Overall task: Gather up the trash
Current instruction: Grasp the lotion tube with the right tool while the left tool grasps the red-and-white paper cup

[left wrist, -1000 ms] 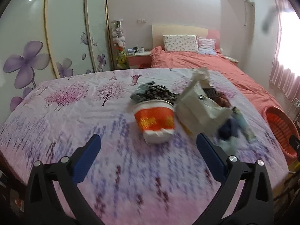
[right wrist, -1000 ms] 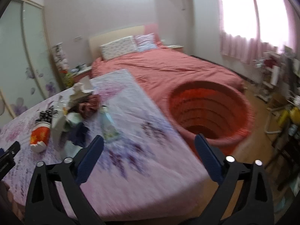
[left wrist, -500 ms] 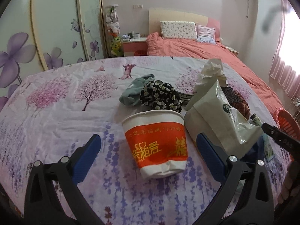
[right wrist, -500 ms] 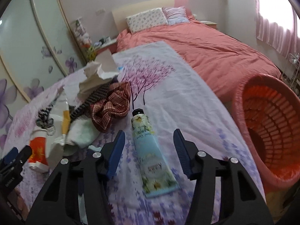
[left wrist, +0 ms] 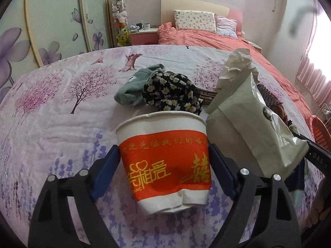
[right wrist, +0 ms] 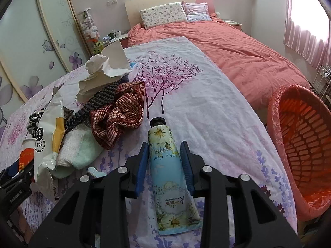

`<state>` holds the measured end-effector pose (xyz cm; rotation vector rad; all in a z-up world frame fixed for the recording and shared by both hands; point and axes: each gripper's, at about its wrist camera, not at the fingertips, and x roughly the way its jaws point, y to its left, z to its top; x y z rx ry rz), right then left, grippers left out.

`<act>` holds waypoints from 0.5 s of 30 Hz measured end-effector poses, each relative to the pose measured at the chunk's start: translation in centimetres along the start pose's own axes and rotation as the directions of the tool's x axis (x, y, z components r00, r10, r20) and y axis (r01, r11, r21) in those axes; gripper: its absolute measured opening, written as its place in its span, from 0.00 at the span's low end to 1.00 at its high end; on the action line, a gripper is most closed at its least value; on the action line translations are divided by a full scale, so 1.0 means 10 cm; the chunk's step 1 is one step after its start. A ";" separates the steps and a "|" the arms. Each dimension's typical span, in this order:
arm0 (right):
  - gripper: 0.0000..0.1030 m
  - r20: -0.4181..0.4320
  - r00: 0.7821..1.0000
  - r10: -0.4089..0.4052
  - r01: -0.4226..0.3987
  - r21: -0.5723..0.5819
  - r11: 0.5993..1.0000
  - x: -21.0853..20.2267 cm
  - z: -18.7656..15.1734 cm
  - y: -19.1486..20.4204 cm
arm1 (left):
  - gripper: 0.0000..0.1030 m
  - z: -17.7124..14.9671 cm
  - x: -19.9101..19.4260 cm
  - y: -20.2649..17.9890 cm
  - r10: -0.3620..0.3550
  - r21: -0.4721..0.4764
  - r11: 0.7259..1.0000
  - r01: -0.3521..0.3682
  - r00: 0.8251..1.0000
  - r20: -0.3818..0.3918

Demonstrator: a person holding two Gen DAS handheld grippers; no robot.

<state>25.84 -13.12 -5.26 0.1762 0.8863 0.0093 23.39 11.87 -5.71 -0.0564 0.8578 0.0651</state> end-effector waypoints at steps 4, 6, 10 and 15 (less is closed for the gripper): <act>0.31 0.002 1.000 -0.004 0.004 -0.004 1.000 0.01 0.01 0.00 | 0.80 0.00 0.01 0.03 -0.012 -0.007 1.000 0.012 1.000 0.002; 0.29 0.003 1.000 -0.001 0.001 -0.001 1.000 0.02 0.01 0.01 | 0.80 -0.01 0.01 0.04 -0.013 -0.005 1.000 0.013 1.000 0.005; 0.29 0.004 1.000 -0.001 0.001 -0.002 1.000 0.04 0.02 0.01 | 0.81 -0.02 0.02 0.00 0.006 0.009 1.000 -0.006 1.000 -0.001; 0.28 0.005 1.000 0.013 -0.013 -0.008 1.000 0.04 0.01 0.01 | 0.78 -0.02 0.03 0.02 -0.020 -0.002 1.000 0.020 1.000 -0.008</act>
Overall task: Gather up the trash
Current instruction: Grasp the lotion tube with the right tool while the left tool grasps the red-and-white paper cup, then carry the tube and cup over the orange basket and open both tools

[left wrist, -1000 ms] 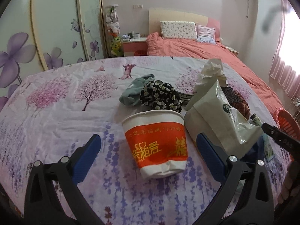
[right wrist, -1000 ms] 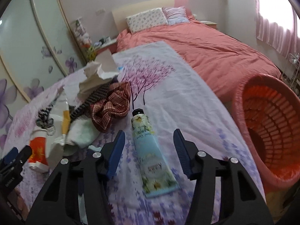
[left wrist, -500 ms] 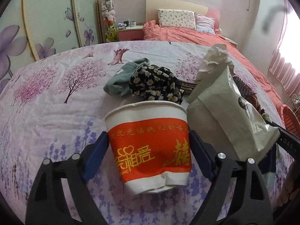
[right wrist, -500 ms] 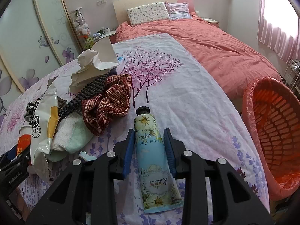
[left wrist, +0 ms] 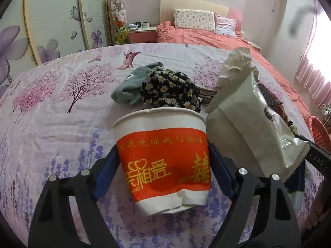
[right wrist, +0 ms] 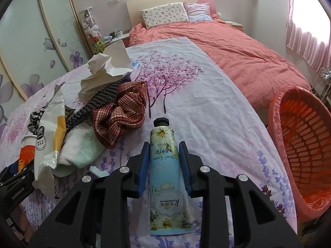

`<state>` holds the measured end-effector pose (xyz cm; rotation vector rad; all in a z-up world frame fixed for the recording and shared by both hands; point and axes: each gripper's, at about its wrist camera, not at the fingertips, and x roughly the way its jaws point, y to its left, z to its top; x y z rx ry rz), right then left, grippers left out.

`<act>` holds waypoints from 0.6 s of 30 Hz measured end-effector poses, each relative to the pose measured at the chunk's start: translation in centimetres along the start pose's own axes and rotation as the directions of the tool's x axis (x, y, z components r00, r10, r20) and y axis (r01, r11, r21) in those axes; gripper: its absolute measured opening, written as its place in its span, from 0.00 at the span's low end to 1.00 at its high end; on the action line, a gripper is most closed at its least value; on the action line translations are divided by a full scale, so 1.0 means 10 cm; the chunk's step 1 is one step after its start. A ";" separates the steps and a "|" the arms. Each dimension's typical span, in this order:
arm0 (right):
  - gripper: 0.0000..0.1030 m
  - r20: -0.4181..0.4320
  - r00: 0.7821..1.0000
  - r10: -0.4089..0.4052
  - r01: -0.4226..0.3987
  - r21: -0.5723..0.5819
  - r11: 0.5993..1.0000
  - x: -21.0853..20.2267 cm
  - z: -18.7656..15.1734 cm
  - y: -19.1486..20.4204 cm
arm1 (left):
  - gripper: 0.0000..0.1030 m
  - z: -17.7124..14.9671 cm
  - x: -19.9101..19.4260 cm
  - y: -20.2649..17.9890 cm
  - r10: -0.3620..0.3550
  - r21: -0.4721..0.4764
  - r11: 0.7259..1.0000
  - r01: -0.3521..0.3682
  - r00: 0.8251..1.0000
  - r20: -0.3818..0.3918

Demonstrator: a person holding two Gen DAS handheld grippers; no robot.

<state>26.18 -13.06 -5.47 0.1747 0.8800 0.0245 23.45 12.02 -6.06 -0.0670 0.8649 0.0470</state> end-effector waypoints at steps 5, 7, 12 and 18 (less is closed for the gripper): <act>0.28 0.014 1.000 0.013 -0.014 0.015 1.000 -0.10 -0.04 -0.05 | 0.77 -0.02 -0.16 0.03 -0.013 0.015 1.000 0.012 0.999 0.036; 0.28 0.026 1.000 0.014 -0.015 0.017 1.000 -0.16 -0.04 -0.06 | 0.77 -0.01 -0.26 0.05 -0.021 0.016 1.000 0.020 0.998 0.054; 0.28 0.072 0.997 0.013 -0.015 0.026 1.000 -0.38 -0.04 -0.11 | 0.77 0.03 -0.56 0.03 -0.044 0.018 0.999 0.043 0.993 0.105; 0.28 0.154 0.988 -0.006 -0.002 0.047 0.999 -0.71 -0.02 -0.29 | 0.77 0.10 -0.95 -0.22 -0.098 0.062 0.994 0.088 0.980 0.171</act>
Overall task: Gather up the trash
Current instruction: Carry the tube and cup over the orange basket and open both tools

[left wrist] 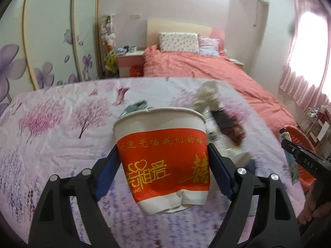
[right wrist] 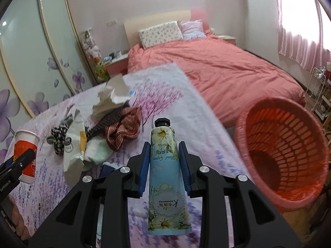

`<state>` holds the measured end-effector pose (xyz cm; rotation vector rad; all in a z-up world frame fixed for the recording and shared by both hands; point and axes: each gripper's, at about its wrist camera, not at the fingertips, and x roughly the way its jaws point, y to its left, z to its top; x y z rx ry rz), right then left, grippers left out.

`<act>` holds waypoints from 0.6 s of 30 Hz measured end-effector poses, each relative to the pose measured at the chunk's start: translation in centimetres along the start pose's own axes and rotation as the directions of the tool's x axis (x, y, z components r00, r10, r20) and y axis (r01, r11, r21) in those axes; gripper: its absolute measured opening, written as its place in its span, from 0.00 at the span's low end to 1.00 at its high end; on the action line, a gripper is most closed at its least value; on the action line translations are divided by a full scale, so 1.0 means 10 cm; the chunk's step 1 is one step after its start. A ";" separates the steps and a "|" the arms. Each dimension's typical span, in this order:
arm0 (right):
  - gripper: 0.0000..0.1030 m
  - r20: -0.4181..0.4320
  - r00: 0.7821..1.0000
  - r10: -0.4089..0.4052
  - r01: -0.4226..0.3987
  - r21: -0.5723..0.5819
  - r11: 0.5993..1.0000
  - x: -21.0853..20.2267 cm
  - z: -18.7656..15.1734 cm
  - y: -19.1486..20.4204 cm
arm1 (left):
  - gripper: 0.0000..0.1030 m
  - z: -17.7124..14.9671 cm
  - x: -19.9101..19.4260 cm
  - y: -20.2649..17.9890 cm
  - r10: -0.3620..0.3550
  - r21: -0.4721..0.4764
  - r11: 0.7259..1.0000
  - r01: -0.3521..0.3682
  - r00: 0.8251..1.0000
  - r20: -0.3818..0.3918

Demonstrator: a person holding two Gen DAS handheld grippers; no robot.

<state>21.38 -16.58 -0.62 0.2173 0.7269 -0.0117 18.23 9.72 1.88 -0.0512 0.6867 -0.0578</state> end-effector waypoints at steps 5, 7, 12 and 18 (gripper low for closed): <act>0.28 0.066 0.997 -0.043 0.040 0.049 0.998 -0.25 0.06 -0.31 | 0.77 0.13 -0.17 -0.43 -0.085 0.044 0.996 0.083 0.996 0.041; 0.28 0.086 0.994 -0.061 0.055 0.073 0.996 -0.34 0.08 -0.46 | 0.77 0.17 -0.21 -0.68 -0.136 0.068 0.989 0.132 0.989 0.050; 0.28 0.142 0.981 -0.130 0.111 0.132 0.985 -0.58 0.12 -0.86 | 0.77 0.21 -0.20 -1.31 -0.247 0.137 0.961 0.239 0.968 0.038; 0.28 0.176 0.962 -0.208 0.167 0.223 0.960 -0.71 0.14 -1.38 | 0.77 0.17 0.00 -2.15 -0.383 0.221 0.899 0.379 0.923 -0.026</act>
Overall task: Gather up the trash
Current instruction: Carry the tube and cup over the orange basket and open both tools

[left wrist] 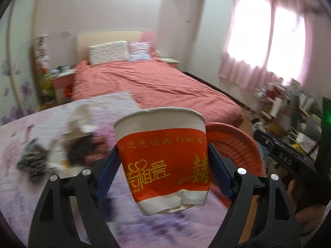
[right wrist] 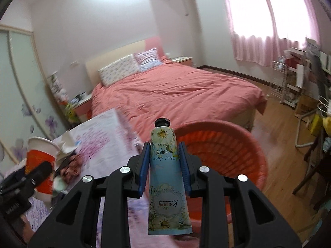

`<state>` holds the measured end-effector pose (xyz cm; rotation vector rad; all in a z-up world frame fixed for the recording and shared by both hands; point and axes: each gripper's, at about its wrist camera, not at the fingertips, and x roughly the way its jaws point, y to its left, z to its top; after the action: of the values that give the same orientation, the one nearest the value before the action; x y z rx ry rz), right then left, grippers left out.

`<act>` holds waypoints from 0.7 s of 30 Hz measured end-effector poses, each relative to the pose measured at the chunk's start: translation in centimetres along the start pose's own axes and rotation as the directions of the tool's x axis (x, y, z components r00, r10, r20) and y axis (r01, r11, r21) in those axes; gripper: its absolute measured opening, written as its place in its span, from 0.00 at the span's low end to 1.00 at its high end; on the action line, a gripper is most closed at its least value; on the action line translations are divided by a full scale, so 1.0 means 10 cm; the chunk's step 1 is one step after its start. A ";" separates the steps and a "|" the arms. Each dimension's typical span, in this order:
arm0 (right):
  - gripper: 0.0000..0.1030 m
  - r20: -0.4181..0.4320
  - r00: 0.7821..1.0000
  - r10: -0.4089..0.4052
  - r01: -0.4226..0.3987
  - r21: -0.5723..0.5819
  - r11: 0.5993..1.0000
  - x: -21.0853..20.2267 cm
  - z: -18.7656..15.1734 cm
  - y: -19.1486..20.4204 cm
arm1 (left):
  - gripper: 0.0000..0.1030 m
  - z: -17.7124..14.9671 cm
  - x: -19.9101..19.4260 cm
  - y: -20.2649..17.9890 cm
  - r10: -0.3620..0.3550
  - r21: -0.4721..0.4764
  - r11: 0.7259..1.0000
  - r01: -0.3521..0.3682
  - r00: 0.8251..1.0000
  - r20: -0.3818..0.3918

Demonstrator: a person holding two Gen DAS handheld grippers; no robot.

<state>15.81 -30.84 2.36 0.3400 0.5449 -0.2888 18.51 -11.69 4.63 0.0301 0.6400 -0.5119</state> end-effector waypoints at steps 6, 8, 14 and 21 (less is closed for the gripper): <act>0.28 -0.011 1.000 -0.028 0.028 0.076 0.997 0.20 0.03 -0.32 | 0.78 0.04 0.57 -0.51 -0.119 0.050 0.991 0.122 0.991 -0.068; 0.28 -0.017 0.999 -0.030 0.031 0.089 0.996 0.26 0.02 -0.40 | 0.78 0.04 0.73 -0.61 -0.132 0.059 0.989 0.138 0.987 -0.088; 0.28 -0.029 0.999 -0.042 0.045 0.108 0.993 0.40 0.03 -0.59 | 0.78 -0.01 1.10 -0.82 -0.149 0.081 0.983 0.162 0.979 -0.142; 0.28 -0.053 0.997 -0.051 0.059 0.155 0.986 0.50 0.04 -0.76 | 0.79 0.01 1.36 -0.86 -0.145 0.069 0.985 0.159 0.973 -0.179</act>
<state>17.39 -38.77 -1.93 0.4860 0.5819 -0.3783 23.82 -25.34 -2.09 0.1058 0.7951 -0.6895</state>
